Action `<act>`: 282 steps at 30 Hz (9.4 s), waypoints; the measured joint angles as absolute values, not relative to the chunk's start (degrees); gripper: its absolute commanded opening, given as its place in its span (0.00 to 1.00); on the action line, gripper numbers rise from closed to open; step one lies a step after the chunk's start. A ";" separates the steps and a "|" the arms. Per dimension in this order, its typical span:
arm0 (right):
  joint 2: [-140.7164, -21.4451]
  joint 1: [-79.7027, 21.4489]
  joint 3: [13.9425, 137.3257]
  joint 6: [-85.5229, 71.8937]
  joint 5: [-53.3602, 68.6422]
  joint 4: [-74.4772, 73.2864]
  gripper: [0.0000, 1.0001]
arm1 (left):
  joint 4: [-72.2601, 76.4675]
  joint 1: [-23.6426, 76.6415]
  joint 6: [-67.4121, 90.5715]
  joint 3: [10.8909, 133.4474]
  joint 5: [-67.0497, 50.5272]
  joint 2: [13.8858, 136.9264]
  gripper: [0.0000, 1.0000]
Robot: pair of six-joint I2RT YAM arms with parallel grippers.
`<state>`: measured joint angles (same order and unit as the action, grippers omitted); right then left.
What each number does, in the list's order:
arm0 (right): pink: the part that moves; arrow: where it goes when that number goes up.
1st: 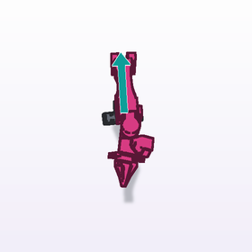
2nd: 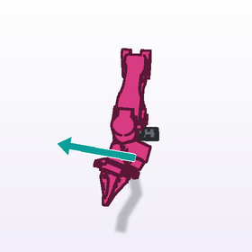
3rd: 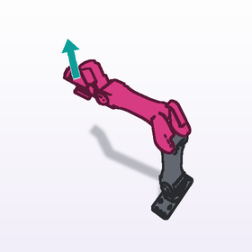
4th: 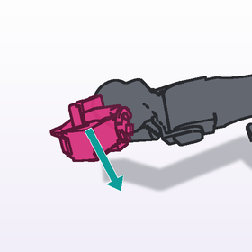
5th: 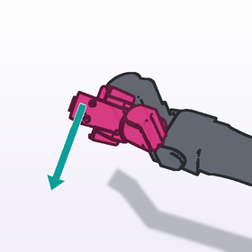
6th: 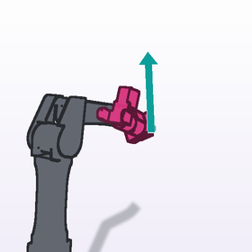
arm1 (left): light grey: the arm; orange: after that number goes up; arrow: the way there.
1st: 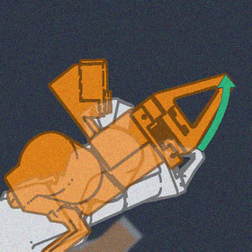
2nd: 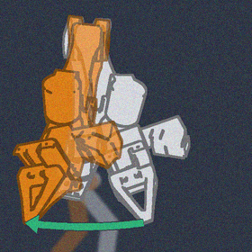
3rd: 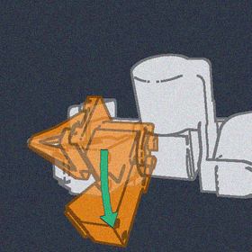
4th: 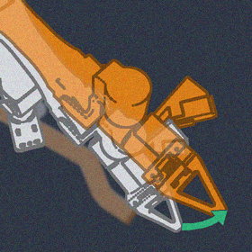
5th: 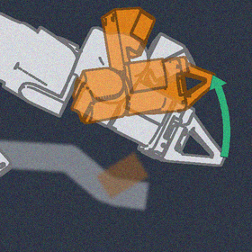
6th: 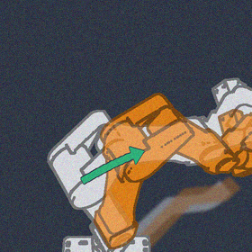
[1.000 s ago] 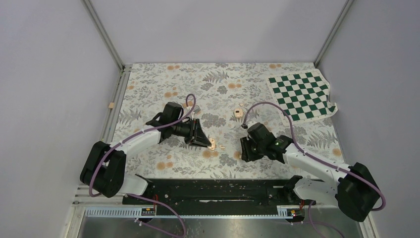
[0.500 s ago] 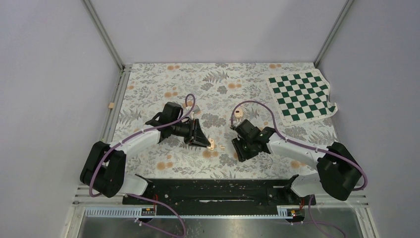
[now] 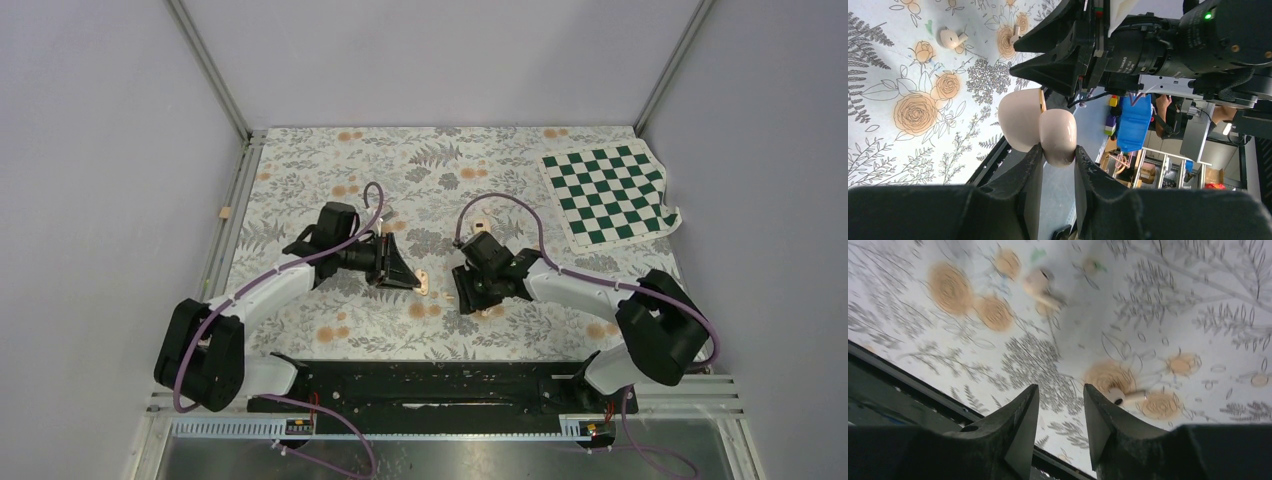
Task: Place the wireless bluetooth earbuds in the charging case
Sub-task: Pick up the earbud from the center of the board, then place the earbud in the charging case.
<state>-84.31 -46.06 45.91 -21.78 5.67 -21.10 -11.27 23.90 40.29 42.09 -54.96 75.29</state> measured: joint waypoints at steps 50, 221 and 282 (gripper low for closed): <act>-74.54 -46.09 31.27 -36.53 0.62 -8.08 0.50 | -9.26 21.93 41.08 42.09 -55.13 75.50 0.00; -57.52 -38.24 43.92 -13.08 10.70 -0.80 0.03 | -3.11 22.11 44.97 40.93 -64.34 76.99 0.00; -63.00 -43.90 37.93 -18.74 10.79 35.48 0.03 | 60.47 22.24 95.00 34.98 -68.77 81.52 0.00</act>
<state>-63.00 -43.90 37.93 -18.74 10.79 35.48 60.47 22.24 95.00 34.98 -68.77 81.52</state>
